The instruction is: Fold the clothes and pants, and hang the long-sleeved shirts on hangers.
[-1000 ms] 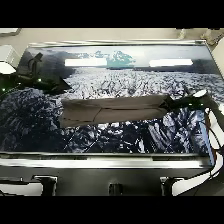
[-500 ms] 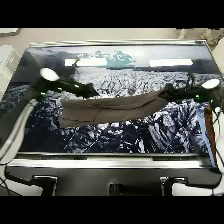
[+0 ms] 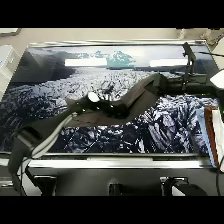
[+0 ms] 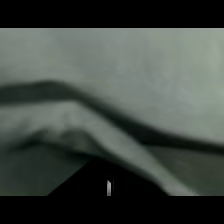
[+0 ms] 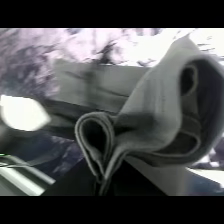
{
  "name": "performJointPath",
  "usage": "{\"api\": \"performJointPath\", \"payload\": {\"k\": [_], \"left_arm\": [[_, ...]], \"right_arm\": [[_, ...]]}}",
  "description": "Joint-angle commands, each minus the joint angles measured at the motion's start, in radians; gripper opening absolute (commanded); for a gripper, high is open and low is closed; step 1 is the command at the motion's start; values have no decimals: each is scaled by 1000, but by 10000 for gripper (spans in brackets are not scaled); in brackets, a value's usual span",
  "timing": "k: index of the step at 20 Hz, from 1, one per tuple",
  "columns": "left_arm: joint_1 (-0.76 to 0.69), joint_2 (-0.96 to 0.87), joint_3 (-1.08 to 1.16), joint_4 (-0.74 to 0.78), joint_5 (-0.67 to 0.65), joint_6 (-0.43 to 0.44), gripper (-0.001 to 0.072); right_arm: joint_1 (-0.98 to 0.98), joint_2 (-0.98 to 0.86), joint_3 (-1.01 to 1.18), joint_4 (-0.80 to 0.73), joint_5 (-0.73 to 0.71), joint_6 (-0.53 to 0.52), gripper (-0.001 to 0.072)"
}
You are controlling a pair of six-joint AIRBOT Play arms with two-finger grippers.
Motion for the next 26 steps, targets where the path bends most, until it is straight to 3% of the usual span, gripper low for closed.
{"api": "performJointPath", "payload": {"k": [1,3,5,6,12,16,19,20,21,22,26], "left_arm": [[-121,-54,3,-275,231,-47,26],[-161,-66,3,-364,311,-47,27],[-134,-64,3,-354,266,70,24],[-98,-55,3,-308,206,109,22],[335,165,3,353,-265,55,22],[631,403,3,430,-398,59,23],[732,571,3,430,-436,90,24],[744,621,2,430,-435,94,23],[748,661,2,430,-435,97,23],[748,697,2,431,-436,97,23],[735,761,1,430,-476,120,24]], "right_arm": [[87,49,1,-19,-2,70,34],[122,44,1,-111,-3,127,34],[136,20,0,-167,-30,169,35],[145,-1,0,-164,-51,161,35],[302,-200,0,-6,-301,103,35],[486,-399,0,101,-518,104,36],[615,-561,0,232,-728,104,42],[647,-605,1,311,-769,104,173],[671,-641,1,383,-797,102,527],[683,-657,1,400,-809,90,695],[545,-554,1,335,-708,-39,708]]}}
